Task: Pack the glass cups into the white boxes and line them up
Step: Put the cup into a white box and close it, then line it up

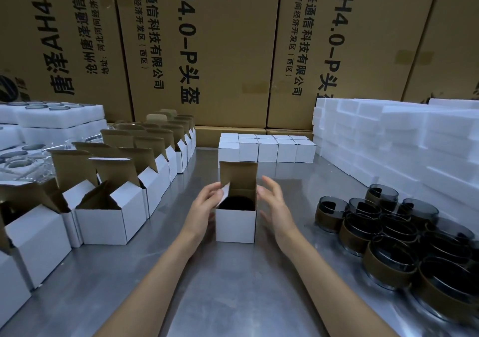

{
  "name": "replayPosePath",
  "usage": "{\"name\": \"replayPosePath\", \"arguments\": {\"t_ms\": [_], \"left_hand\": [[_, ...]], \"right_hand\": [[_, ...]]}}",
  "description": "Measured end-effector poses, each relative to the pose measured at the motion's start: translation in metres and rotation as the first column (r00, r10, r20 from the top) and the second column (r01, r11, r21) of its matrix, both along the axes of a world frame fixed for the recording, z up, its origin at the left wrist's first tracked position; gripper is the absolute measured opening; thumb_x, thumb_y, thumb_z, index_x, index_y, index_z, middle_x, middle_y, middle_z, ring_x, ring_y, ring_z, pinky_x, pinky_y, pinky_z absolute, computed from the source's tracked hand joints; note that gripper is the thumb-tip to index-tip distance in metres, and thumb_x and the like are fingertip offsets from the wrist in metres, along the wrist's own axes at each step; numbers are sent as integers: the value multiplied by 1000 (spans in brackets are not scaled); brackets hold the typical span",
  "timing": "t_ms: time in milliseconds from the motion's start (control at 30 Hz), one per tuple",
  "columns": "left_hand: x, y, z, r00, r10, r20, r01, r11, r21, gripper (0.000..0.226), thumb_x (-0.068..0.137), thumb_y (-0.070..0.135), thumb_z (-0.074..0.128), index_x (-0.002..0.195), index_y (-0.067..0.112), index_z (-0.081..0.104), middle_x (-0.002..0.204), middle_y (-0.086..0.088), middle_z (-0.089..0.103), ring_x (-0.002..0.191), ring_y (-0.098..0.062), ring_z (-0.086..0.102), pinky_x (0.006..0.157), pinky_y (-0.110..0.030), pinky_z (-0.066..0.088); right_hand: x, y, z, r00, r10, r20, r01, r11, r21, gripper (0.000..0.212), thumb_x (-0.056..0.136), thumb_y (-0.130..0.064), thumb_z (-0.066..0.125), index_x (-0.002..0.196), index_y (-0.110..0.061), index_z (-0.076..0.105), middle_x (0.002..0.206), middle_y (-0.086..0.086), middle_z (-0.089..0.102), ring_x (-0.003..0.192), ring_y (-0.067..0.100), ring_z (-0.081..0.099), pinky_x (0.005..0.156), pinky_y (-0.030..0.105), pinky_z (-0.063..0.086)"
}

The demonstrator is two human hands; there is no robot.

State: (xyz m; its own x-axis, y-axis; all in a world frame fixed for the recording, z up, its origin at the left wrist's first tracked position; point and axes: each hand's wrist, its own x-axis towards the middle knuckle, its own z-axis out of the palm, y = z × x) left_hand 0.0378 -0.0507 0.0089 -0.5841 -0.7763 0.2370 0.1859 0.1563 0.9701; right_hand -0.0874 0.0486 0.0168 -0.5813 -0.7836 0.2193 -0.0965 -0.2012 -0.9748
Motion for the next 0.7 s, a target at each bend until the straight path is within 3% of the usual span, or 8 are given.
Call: {"name": "replayPosePath", "arguments": {"t_ms": [133, 333, 433, 500, 567, 700], "left_hand": [[1, -1, 1, 1000, -6, 3, 6, 1000, 10, 25, 94, 23, 55, 108, 44, 55, 108, 12, 57, 98, -3, 57, 77, -21, 45], [0, -1, 0, 999, 44, -20, -43, 999, 29, 22, 92, 25, 60, 103, 43, 55, 105, 11, 61, 92, -1, 60, 73, -21, 45], [-1, -4, -1, 992, 110, -59, -112, 994, -20, 22, 89, 16, 65, 96, 30, 50, 104, 10, 61, 97, -12, 58, 82, -32, 44], [-1, -4, 0, 993, 110, -49, -114, 990, -80, 16, 89, 12, 64, 88, 26, 55, 98, 16, 62, 98, -10, 56, 82, -29, 42], [0, -4, 1, 996, 82, -21, -84, 988, -127, 21, 91, 12, 61, 93, 32, 62, 99, 22, 61, 102, -2, 55, 82, -21, 42], [1, -3, 2, 1000, 22, 12, -19, 987, -160, 40, 93, 10, 55, 110, 46, 59, 115, 28, 53, 113, 12, 45, 89, -17, 41]], "right_hand": [[-2, 1, -3, 999, 39, 19, -40, 999, 25, 41, 95, -33, 52, 132, -45, 40, 137, -7, 48, 129, 12, 41, 113, 46, 27], [-2, -2, -7, 989, 125, 77, -125, 992, -9, 39, 95, -36, 50, 135, -34, 47, 141, -8, 49, 132, 13, 43, 113, 49, 30], [-4, -2, -8, 980, 159, 120, -158, 987, -14, 37, 95, -35, 50, 132, -30, 50, 133, -6, 57, 122, 11, 53, 110, 43, 37], [-5, -2, -8, 979, 171, 115, -172, 985, -2, 34, 95, -36, 48, 128, -30, 53, 128, -6, 61, 116, 9, 57, 101, 34, 43], [-4, -2, -8, 978, 179, 112, -181, 983, 12, 31, 95, -36, 48, 124, -30, 56, 123, -9, 63, 111, 6, 59, 91, 28, 44], [-3, -1, -7, 976, 202, 76, -207, 977, 53, 29, 94, -32, 52, 123, -30, 56, 122, -11, 64, 109, 4, 61, 88, 25, 44]]}}
